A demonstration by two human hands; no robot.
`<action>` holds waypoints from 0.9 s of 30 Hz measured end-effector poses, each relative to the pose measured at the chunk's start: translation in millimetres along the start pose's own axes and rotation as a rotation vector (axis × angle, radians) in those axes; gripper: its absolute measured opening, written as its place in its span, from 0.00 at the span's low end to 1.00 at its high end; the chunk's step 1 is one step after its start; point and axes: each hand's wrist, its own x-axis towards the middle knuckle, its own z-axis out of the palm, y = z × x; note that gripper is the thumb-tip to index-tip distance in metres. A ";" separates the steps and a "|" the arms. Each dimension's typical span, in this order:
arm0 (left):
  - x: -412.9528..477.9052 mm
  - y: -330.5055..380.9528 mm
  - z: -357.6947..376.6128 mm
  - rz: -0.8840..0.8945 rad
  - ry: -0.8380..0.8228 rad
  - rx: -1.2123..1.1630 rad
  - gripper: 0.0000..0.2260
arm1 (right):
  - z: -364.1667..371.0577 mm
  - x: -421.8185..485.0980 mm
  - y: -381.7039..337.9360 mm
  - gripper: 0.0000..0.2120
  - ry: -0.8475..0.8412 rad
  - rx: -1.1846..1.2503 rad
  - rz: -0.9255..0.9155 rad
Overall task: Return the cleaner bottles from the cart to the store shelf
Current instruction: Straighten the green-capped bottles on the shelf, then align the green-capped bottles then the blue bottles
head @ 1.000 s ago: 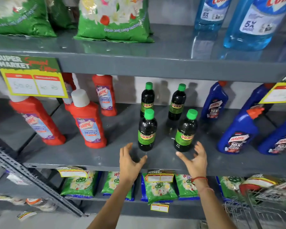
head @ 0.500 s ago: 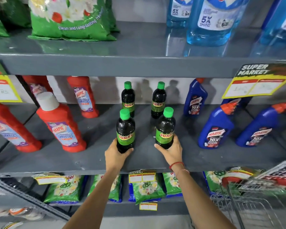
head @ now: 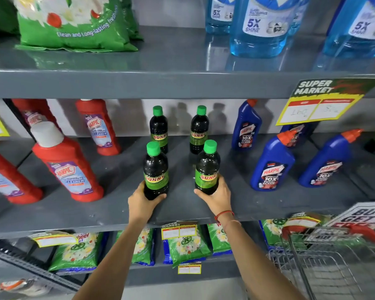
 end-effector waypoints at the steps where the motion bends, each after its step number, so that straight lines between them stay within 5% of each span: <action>1: -0.5 0.9 -0.6 0.007 0.003 0.000 0.29 | -1.2 -0.7 -1.0 0.35 -0.017 0.000 -0.002; 5: -8.6 0.4 2.0 -0.011 0.081 -0.033 0.27 | -23.9 -7.9 3.7 0.42 -0.041 0.068 -0.002; 9: -54.2 13.0 24.6 -0.052 0.273 -0.163 0.15 | -80.7 -17.0 28.7 0.24 0.198 0.100 -0.055; 12: -89.0 44.1 65.3 0.099 0.073 -0.231 0.11 | -136.5 -11.5 53.8 0.18 0.471 0.148 -0.039; 16: -91.1 102.0 133.8 0.317 -0.278 -0.225 0.15 | -207.8 17.4 90.1 0.27 0.699 0.146 0.125; 21: -65.6 153.1 196.1 0.204 -0.416 -0.235 0.40 | -243.0 55.3 121.9 0.51 0.535 -0.015 0.309; 27: -43.3 170.2 231.2 0.185 -0.392 0.029 0.35 | -242.8 79.6 125.0 0.61 0.465 0.010 0.280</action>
